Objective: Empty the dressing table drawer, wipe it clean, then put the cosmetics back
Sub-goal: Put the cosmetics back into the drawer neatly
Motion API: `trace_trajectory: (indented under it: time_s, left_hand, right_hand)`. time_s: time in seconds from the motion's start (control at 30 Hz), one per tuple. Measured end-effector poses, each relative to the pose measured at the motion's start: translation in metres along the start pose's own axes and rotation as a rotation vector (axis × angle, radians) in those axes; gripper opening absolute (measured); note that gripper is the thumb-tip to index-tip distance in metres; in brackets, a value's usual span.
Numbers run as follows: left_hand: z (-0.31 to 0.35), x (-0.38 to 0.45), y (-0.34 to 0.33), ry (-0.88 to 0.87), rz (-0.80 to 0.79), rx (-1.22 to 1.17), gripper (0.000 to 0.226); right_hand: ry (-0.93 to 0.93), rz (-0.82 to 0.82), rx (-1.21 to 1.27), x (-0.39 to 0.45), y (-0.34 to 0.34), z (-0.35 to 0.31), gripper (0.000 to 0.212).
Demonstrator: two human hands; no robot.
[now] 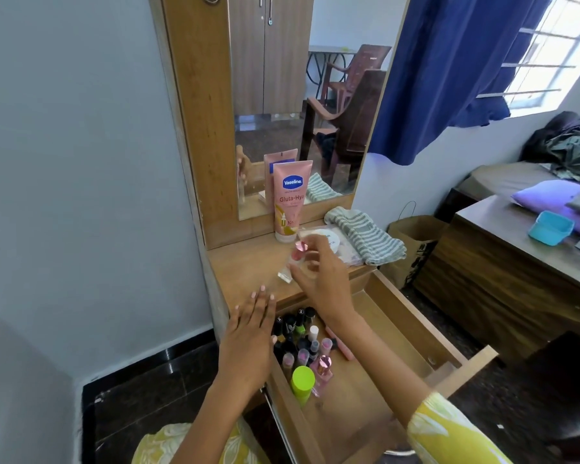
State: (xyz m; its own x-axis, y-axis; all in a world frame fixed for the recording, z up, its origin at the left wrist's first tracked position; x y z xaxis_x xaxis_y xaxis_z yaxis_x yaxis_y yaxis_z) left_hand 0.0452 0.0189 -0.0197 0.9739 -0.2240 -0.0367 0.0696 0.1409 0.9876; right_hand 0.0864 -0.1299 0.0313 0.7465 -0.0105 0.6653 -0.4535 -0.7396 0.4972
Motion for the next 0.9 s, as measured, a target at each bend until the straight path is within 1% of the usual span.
trace_trajectory:
  time_s: [0.17, 0.3, 0.4, 0.5, 0.7, 0.83, 0.9]
  left_hand:
    - [0.0, 0.001, -0.002, 0.005, 0.008, 0.004, 0.068]
    - [0.002, -0.001, -0.002, 0.012, 0.009, 0.003, 0.068]
    - [0.001, -0.001, -0.001, 0.012, 0.014, -0.016, 0.068]
    - [0.002, -0.002, -0.001, 0.011, 0.007, -0.017, 0.067]
    - [0.001, -0.002, -0.002, 0.017, 0.004, -0.019, 0.068]
    - [0.001, -0.002, -0.001, 0.021, -0.002, -0.023, 0.068]
    - [0.001, -0.002, -0.001, 0.021, -0.003, -0.025, 0.068]
  right_hand:
    - [-0.083, 0.031, 0.031, -0.05, 0.056, -0.019, 0.039]
    - [-0.167, 0.0, 0.028, -0.086, 0.078, -0.014, 0.032]
    - [-0.214, -0.075, -0.063, -0.109, 0.077, 0.0, 0.03]
    - [-0.303, -0.174, -0.14, -0.125, 0.068, 0.02, 0.029]
    - [-0.459, -0.399, -0.241, -0.133, 0.045, 0.041, 0.029]
    - [-0.494, -0.437, -0.244, -0.133, 0.036, 0.04, 0.029]
    - [-0.527, -0.449, -0.242, -0.135, 0.034, 0.039, 0.032]
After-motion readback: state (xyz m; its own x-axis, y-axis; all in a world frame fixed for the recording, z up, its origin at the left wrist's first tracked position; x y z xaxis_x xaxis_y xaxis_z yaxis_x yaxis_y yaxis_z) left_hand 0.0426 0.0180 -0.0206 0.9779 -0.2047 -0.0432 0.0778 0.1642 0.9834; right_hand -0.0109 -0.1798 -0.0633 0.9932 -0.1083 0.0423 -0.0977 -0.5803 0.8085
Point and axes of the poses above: each hand's wrist, its own x-axis towards the middle knuckle, its own y-axis out of the back of the hand, z = x × y, the point moved 3 cm from there along x, towards the middle knuckle, and after that the axes turned 10 degrees about y, right-handed, at the moved point
